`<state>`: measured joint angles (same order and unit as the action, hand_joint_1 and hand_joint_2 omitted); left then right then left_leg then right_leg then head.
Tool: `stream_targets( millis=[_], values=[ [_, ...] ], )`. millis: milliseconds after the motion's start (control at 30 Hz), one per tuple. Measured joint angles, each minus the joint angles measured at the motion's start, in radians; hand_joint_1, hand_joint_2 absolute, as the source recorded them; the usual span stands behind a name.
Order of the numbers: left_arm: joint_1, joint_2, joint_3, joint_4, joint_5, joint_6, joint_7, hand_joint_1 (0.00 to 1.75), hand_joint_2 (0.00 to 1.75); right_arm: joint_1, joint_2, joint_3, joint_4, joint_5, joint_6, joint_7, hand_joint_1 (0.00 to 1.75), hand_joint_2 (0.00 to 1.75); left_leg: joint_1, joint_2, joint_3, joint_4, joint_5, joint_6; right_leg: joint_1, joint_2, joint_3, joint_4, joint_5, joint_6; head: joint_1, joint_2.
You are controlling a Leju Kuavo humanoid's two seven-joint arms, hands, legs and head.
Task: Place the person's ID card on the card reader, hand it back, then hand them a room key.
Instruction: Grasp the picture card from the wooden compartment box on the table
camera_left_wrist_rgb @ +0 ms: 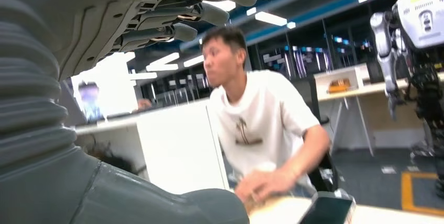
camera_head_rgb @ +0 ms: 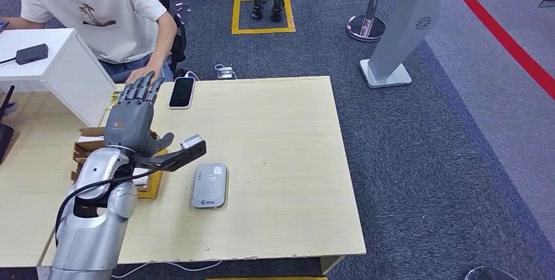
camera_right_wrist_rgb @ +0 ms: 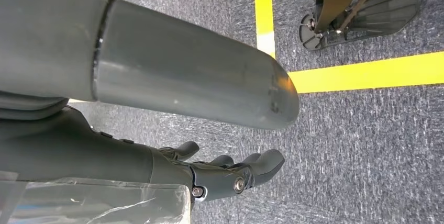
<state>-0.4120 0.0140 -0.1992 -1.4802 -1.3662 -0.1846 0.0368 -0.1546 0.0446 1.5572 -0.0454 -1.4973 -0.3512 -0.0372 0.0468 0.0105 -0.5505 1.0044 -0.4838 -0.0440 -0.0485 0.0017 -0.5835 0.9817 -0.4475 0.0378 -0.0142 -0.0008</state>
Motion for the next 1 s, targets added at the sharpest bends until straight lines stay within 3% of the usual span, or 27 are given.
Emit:
stream_targets(
  millis=[167, 367, 667, 1000],
  values=[
    [0.029, 0.022, -0.006, -0.020, 0.058, -0.029, 0.002, 0.00, 1.75, 0.000, -0.002, 0.000, 0.000, -0.011, 0.000, -0.002, 0.00, 0.00, 0.000, 0.000, 0.000, 0.000, 0.000, 0.000, 0.000, 0.000, 0.000, 0.000, 0.000, 0.000, 0.000, 0.000],
    [0.099, 0.118, -0.041, -0.066, 0.182, -0.061, 0.002, 0.00, 1.75, 0.004, -0.003, 0.000, 0.000, -0.017, -0.003, -0.009, 0.00, 0.00, 0.000, 0.001, 0.001, 0.000, 0.000, 0.000, 0.000, 0.001, 0.000, 0.000, 0.000, 0.000, 0.000, 0.000],
    [0.151, 0.195, -0.072, -0.117, 0.204, -0.066, 0.017, 0.00, 1.75, 0.005, -0.005, 0.000, 0.000, -0.019, -0.004, -0.012, 0.00, 0.00, 0.000, 0.001, 0.000, 0.000, 0.000, 0.000, 0.000, 0.000, 0.000, 0.000, 0.000, 0.001, 0.000, 0.000],
    [0.290, 0.297, -0.044, -0.219, 0.239, -0.072, 0.059, 0.00, 1.75, 0.005, -0.005, 0.000, 0.000, -0.018, -0.006, -0.015, 0.00, 0.00, 0.000, 0.001, -0.001, -0.001, 0.000, 0.000, 0.000, 0.000, 0.000, 0.000, -0.001, 0.001, 0.000, 0.000]
  ],
)
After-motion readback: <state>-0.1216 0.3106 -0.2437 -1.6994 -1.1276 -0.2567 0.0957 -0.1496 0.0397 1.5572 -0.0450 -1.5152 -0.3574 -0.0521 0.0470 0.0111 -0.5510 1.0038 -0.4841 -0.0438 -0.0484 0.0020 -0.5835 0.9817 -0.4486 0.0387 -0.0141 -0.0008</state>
